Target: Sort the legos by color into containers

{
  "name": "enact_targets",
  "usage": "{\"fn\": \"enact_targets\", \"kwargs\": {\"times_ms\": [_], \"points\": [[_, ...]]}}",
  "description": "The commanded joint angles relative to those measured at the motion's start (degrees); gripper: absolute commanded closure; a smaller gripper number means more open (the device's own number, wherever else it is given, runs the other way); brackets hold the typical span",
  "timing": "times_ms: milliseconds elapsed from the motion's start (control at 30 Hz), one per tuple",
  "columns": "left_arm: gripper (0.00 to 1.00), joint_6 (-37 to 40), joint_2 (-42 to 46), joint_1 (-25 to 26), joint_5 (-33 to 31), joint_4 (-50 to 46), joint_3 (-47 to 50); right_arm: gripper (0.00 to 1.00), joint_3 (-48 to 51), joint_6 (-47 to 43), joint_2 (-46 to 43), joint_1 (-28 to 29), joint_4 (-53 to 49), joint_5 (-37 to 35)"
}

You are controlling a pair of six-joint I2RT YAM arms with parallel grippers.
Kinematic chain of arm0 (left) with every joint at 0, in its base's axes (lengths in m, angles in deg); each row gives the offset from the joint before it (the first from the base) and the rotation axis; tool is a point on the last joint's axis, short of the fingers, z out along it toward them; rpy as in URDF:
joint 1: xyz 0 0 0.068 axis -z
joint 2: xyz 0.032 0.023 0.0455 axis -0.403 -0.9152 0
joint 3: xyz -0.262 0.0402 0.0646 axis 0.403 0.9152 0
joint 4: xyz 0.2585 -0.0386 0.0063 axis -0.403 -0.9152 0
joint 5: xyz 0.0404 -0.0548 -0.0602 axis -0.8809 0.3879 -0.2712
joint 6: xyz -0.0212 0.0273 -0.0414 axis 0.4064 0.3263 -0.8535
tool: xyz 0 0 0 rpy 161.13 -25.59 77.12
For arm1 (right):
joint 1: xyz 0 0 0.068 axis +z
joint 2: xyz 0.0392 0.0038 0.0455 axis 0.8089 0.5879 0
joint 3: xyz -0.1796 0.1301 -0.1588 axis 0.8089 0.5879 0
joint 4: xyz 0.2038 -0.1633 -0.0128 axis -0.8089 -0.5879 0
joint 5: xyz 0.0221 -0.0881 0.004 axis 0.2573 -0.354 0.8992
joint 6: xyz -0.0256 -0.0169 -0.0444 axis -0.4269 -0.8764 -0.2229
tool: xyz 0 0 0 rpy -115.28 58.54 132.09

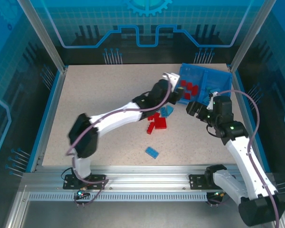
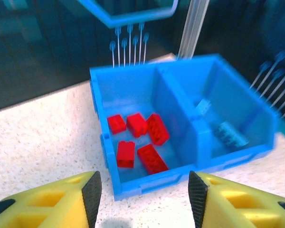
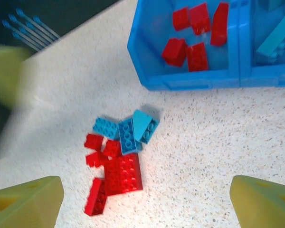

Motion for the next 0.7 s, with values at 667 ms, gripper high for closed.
{"fn": "enact_targets", "kwargs": {"times_ms": [667], "points": [[0.09,50.23,57.69,-0.18,22.98,-32.05,44.77,0.12,3.16,-21.08,26.87,38.34,2.37,5.84]]}}
